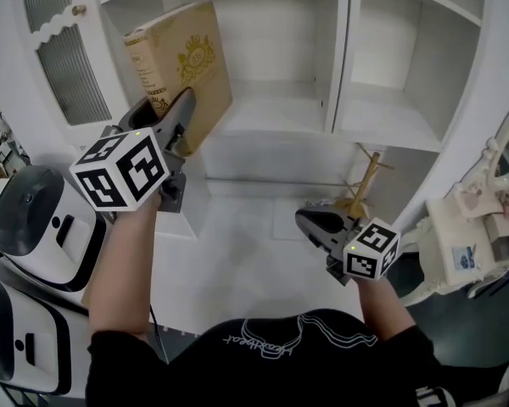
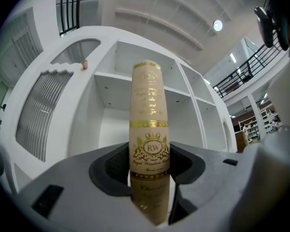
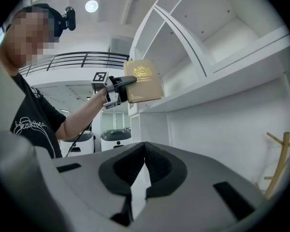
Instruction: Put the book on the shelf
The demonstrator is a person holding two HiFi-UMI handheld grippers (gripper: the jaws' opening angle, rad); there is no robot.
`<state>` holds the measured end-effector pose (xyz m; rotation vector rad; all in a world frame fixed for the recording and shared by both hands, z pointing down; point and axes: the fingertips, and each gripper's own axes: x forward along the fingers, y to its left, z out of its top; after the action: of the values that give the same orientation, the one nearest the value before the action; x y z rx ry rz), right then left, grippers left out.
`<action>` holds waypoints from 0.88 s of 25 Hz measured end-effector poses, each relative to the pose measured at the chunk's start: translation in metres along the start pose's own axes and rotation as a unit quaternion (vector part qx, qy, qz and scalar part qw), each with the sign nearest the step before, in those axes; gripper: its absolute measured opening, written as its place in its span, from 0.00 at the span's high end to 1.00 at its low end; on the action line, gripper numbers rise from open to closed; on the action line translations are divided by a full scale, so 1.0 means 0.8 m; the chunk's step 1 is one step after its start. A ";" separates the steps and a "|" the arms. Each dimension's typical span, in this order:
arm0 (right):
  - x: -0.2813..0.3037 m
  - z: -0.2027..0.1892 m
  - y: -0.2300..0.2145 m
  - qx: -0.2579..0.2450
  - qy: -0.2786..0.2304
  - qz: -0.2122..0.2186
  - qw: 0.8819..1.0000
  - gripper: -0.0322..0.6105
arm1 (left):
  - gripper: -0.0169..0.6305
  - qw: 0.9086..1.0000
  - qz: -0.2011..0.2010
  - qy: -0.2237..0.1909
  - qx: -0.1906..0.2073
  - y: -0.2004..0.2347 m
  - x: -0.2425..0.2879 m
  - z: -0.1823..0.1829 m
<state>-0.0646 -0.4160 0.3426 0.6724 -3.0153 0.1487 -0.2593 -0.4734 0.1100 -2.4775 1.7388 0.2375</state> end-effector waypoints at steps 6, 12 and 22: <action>0.002 -0.012 -0.013 0.012 0.002 -0.009 1.000 0.94 | 0.67 0.999 0.024 0.023 -0.017 0.036 0.042 -0.018; 0.000 -0.022 -0.024 0.024 0.005 -0.019 1.000 0.94 | 0.67 0.998 0.043 0.039 -0.010 0.055 0.075 -0.028; -0.017 -0.037 -0.035 0.039 0.005 -0.041 0.998 0.94 | 0.67 0.997 0.060 0.057 0.000 0.070 0.109 -0.044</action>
<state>-0.0394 -0.4324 0.3734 0.7981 -2.9790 0.2672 -0.2802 -0.5795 0.1287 -2.4331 1.9357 0.1073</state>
